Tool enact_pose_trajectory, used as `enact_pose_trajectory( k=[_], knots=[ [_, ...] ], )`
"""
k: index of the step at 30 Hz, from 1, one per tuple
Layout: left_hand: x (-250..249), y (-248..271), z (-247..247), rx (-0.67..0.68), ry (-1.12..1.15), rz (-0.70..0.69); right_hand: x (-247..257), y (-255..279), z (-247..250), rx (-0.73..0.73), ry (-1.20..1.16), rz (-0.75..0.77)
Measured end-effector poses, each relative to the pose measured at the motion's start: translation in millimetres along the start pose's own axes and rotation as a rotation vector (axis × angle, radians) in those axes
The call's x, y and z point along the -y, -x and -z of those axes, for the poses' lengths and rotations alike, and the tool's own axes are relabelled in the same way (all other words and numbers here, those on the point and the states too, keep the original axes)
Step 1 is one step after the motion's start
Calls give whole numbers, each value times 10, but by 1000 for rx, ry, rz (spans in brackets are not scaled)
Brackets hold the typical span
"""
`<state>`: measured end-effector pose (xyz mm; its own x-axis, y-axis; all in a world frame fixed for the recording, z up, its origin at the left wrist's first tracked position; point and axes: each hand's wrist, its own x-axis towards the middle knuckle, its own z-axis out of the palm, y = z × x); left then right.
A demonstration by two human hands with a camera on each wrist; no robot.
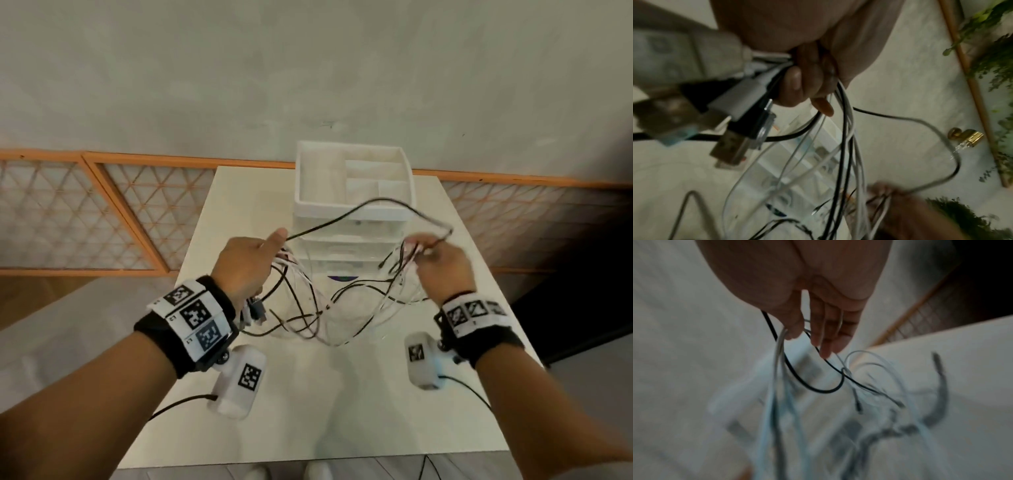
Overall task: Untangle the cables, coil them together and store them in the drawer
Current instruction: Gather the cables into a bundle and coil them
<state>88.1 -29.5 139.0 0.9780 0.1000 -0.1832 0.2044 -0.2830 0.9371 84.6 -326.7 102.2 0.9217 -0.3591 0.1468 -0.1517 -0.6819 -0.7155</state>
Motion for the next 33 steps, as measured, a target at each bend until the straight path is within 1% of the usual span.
enact_pose_trajectory(
  k=[1,2,3,4,5,7,8,9,10,11,13,15,17,18,20,22,24,25,27,28,29,30,31,32,33],
  knots=[
    [44,-15,-6,-23,-21,11,156,-34,140,-114,-151,78],
    [71,-31,2,-59,-40,11,270,-48,252,-182,-276,144],
    [90,-45,25,-107,-55,-1,332,-44,319,-189,-334,159],
    [98,-59,61,-161,-58,-31,323,-35,336,-149,-316,111],
    [88,-76,104,-208,-45,-71,246,-23,306,-73,-212,27],
    [36,-115,185,-264,14,-168,-13,42,173,167,150,-141],
    [6,-143,215,-282,35,-214,-156,83,87,280,282,-202],
    [-32,-168,233,-295,48,-253,-251,116,18,348,333,-245],
    [-67,-187,238,-299,60,-282,-286,141,-22,361,306,-274],
    [-94,-200,231,-298,57,-299,-266,146,-31,337,239,-277],
    [-109,-212,192,-304,-19,-304,-140,91,21,202,79,-200],
    [-82,-212,149,-311,-98,-272,37,1,144,46,-64,-100],
    [-35,-211,138,-309,-98,-214,195,-60,302,-102,-202,-14],
    [-4,-217,147,-311,-79,-182,241,-71,381,-173,-235,31],
    [25,-234,198,-328,-28,-128,228,-35,485,-282,-229,87],
    [9,-252,252,-361,51,-112,78,68,459,-302,-150,60],
    [-49,-267,275,-382,159,-139,-201,184,288,-217,2,-70],
    [-87,-272,275,-375,213,-162,-362,251,173,-126,107,-156],
    [-175,-247,261,-329,303,-199,-649,406,-65,147,315,-298],
    [-210,-233,251,-303,325,-215,-758,485,-167,304,401,-328],
    [-246,-212,239,-274,337,-229,-844,552,-255,447,466,-328],
    [-267,-193,227,-237,340,-239,-865,603,-311,557,511,-304],
    [-285,-168,214,-190,340,-240,-827,626,-337,614,535,-255],
    [-292,-144,202,-136,339,-232,-737,619,-340,623,528,-184],
    [-303,-112,192,-74,342,-218,-619,588,-333,587,481,-116]
  ],
)
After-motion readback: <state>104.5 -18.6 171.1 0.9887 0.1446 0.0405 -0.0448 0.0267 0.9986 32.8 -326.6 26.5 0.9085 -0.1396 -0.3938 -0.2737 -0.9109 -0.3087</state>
